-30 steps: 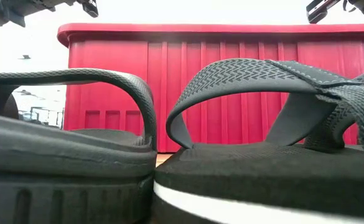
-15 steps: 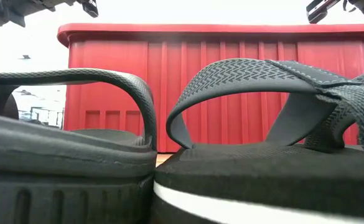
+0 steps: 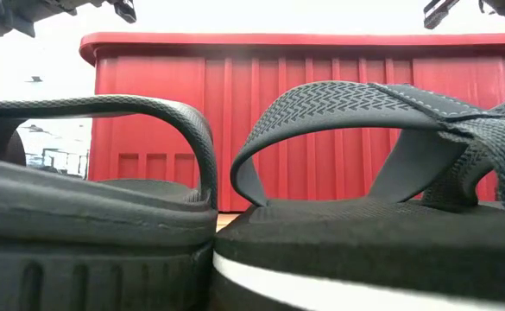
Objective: Pick and place slides into bin
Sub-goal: Put the black slide into the red bin
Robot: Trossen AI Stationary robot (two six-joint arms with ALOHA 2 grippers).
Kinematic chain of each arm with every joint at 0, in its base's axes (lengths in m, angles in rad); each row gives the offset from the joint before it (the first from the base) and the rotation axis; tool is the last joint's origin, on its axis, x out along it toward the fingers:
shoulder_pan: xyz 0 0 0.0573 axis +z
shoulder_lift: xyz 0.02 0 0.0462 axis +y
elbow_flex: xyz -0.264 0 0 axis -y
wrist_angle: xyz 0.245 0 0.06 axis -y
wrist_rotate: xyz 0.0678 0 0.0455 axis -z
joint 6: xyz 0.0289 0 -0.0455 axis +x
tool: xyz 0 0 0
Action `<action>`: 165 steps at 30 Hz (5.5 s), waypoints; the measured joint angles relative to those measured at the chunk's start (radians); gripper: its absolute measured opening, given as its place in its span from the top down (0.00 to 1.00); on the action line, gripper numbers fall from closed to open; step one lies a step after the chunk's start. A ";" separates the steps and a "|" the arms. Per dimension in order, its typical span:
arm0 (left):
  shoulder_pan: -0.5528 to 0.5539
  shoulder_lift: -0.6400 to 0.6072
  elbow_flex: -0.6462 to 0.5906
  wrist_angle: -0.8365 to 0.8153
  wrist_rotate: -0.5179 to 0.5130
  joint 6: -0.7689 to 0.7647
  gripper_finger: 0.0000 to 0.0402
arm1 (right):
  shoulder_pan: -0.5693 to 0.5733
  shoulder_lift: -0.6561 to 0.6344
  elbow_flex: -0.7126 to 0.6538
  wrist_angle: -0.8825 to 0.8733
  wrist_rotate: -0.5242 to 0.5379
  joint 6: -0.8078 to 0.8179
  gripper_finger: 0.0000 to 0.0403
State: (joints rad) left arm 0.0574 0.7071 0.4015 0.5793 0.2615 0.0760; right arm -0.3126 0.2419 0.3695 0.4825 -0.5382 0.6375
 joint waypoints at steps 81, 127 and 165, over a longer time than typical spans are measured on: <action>0.000 0.000 0.000 -0.293 -0.001 -0.082 0.95 | 0.961 0.634 -0.009 -0.653 -0.142 -0.002 0.44; 0.000 0.000 0.000 -0.291 -0.002 -0.079 0.95 | 1.086 0.655 -0.049 -0.242 -0.140 0.367 0.99; 0.000 0.000 0.000 -0.306 -0.001 -0.131 0.95 | 1.010 0.781 0.454 -0.553 -0.136 0.191 0.99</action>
State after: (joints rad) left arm 0.0578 0.7068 0.4015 0.2730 0.2604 -0.0552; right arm 0.6969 1.0228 0.8238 -0.0703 -0.6743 0.8288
